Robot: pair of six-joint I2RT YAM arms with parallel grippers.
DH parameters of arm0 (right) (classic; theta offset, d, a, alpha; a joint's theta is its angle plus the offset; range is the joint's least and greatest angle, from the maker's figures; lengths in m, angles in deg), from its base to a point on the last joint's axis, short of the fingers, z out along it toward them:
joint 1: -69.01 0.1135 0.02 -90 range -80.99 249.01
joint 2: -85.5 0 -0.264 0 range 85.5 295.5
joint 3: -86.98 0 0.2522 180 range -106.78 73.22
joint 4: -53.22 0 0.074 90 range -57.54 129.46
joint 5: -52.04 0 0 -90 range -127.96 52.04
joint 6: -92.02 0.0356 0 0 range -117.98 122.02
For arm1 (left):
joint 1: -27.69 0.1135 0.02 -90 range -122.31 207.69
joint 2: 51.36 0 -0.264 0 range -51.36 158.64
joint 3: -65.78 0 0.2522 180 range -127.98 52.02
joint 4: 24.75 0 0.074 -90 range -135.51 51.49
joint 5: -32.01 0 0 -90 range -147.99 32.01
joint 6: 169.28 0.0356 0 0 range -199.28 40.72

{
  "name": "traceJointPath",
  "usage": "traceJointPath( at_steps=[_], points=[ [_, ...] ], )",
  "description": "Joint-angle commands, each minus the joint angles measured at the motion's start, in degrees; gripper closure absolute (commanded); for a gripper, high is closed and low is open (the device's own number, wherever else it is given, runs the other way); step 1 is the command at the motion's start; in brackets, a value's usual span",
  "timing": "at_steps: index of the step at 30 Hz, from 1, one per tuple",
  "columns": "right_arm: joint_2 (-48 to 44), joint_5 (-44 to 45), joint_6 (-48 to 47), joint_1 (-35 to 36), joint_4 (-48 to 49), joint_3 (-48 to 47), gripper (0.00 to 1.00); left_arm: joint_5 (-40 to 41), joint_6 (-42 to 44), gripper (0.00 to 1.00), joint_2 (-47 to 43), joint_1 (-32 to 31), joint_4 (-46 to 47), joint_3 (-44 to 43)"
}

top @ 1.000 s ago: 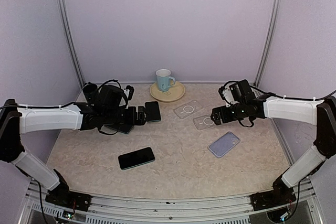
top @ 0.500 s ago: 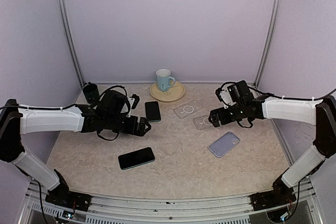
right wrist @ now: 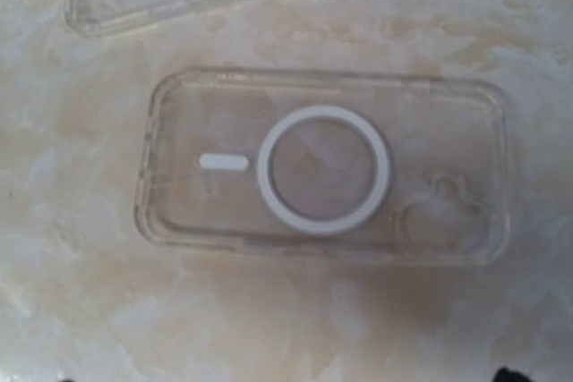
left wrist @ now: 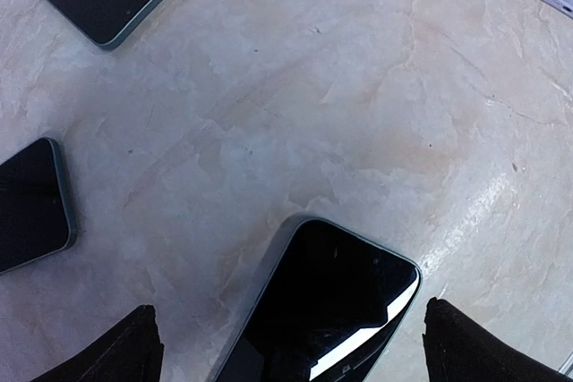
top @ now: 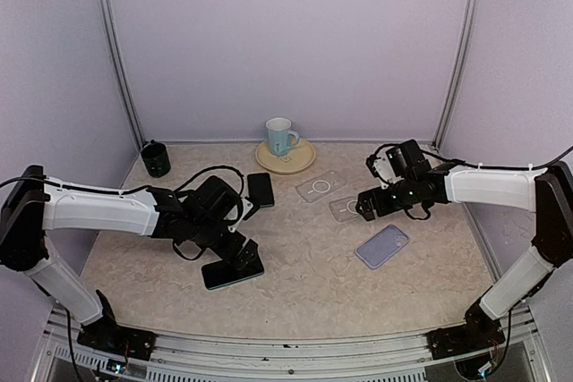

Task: Put the phone into the phone case
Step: Pick up the phone from the center of the board.

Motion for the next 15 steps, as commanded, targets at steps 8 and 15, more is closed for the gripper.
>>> traceJointPath(
  at_steps=[8, 15],
  points=[
    [-1.2, 1.3, 2.7, 0.7, -3.6, 1.7, 0.0, -5.4, 11.9, 0.01, -0.7, 0.1, -7.1, -2.7],
    [-2.2, -1.0, 2.6, 0.7, -2.9, 1.5, 0.0, -4.9, 14.7, 0.01, -1.4, 0.2, -6.4, -0.9]
  ],
)
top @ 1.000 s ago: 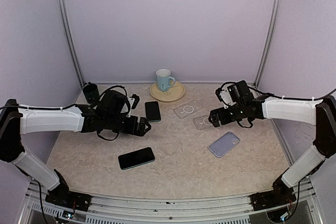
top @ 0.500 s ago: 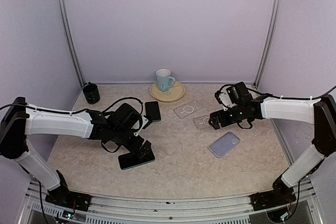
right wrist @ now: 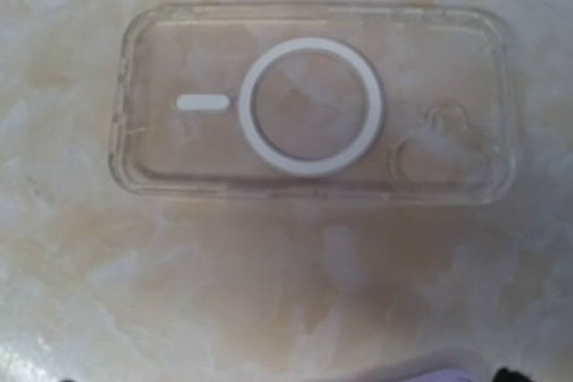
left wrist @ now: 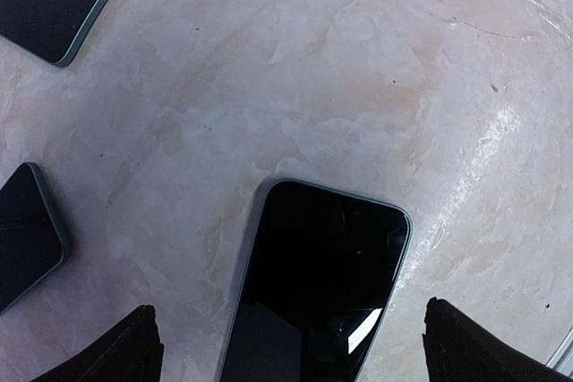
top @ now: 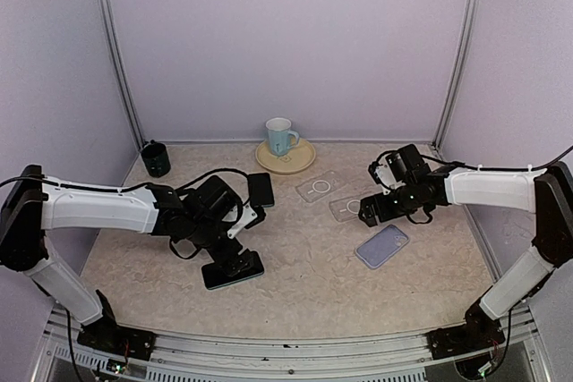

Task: Put the phone into the phone case
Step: Pick up the phone from the center of the board.

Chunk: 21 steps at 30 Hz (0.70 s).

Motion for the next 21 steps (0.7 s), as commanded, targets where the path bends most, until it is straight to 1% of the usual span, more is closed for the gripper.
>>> traceJointPath(
  at_steps=[1, 7, 11, 17, 21],
  points=[
    [-2.4, -2.8, 0.5, 0.7, 0.5, 0.5, 0.0, -1.8, 3.3, 0.01, -1.2, 0.1, -0.4, 0.8],
    [-3.5, -6.1, 0.9, 0.7, 1.8, 0.7, 0.0, -4.9, 4.1, 0.01, -0.5, 0.3, 0.4, 1.5],
    [-4.6, -7.4, 0.9, 0.7, 2.9, 1.4, 0.01, -6.3, 4.4, 0.01, 2.1, 1.0, -0.4, 0.3],
    [-6.2, -9.3, 1.3, 0.8, 3.6, 2.1, 0.0, -5.7, 5.9, 0.02, 5.7, 1.2, -0.7, -1.4],
    [-6.8, -10.6, 1.6, 1.1, 4.6, 2.5, 0.01, -4.7, 6.7, 0.02, 6.9, 1.5, 0.7, -0.6]
  ],
)
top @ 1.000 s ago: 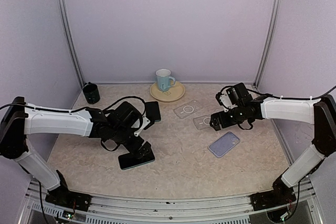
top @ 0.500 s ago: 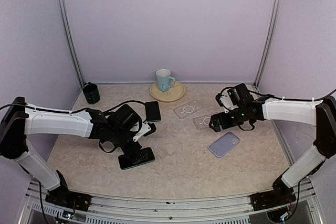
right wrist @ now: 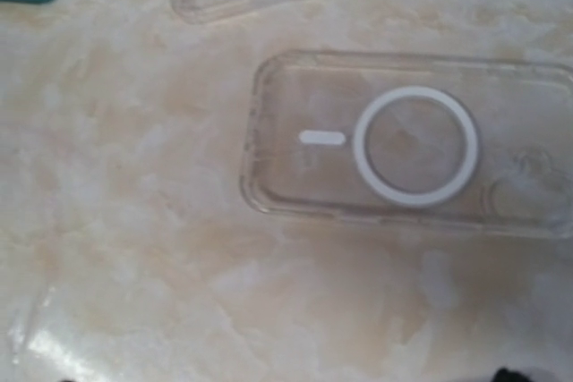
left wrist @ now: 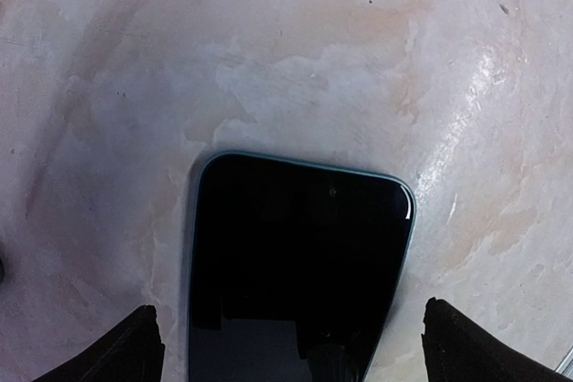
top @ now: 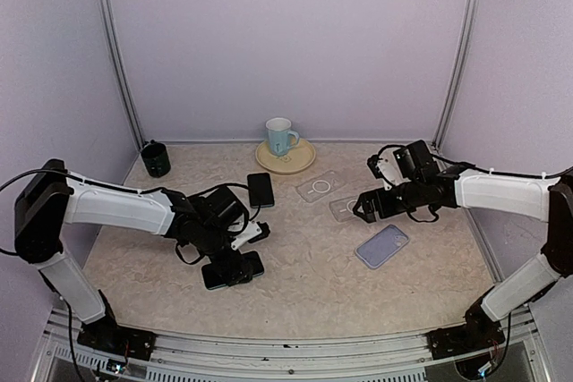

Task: Put the phone into the phone case
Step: Pick up the phone from the center of the board.

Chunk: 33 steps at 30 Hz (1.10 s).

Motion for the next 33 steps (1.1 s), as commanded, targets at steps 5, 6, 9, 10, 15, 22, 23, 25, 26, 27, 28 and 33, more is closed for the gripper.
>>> traceJointPath(
  at_steps=[5, 6, 9, 10, 15, 22, 23, 25, 26, 27, 28, 33],
  points=[
    [-1.8, -3.0, 1.4, 2.0, 3.3, 1.7, 0.01, -0.8, 3.0, 0.02, -0.5, 1.1, 2.4, 0.5],
    [-1.8, -3.1, 1.5, 2.2, 3.5, 1.8, 0.01, -1.5, 3.2, 0.03, -0.7, 1.2, 2.5, 0.6],
    [-1.6, -3.2, 1.6, 2.8, 3.9, 2.0, 0.01, -3.0, 3.6, 0.04, -0.2, 1.2, 2.5, 0.9],
    [-1.7, -3.2, 1.6, 2.9, 4.0, 2.1, 0.01, -3.1, 3.7, 0.05, 0.0, 1.1, 2.5, 1.0],
    [-2.1, -3.5, 1.9, 3.4, 4.5, 2.6, 0.01, -2.9, 3.9, 0.06, 0.9, 1.1, 2.7, 1.1],
    [-2.6, -3.6, 2.3, 4.0, 5.1, 3.5, 0.01, -3.0, 3.7, 0.09, 3.0, 1.2, 2.6, 0.6],
    [-2.6, -3.6, 2.4, 4.0, 5.1, 3.6, 0.01, -2.9, 3.6, 0.1, 3.5, 1.2, 2.4, 0.4],
    [-2.6, -3.6, 2.4, 4.2, 5.2, 3.6, 0.01, -2.8, 3.6, 0.11, 4.3, 1.3, 2.2, 0.0],
    [-2.5, -3.6, 2.4, 4.3, 5.1, 3.6, 0.01, -2.9, 3.5, 0.11, 4.6, 1.4, 2.2, -0.1],
    [-2.6, -3.6, 2.4, 4.3, 5.1, 3.6, 0.01, -3.0, 3.5, 0.11, 4.7, 1.5, 2.2, -0.2],
    [-2.6, -3.6, 2.4, 4.4, 5.1, 3.6, 0.01, -3.3, 3.5, 0.12, 4.9, 1.6, 2.1, -0.3],
    [-2.4, -3.5, 2.5, 4.7, 5.3, 3.7, 0.0, -4.9, 3.5, 0.14, 5.4, 2.1, 1.9, -0.6]
  ],
)
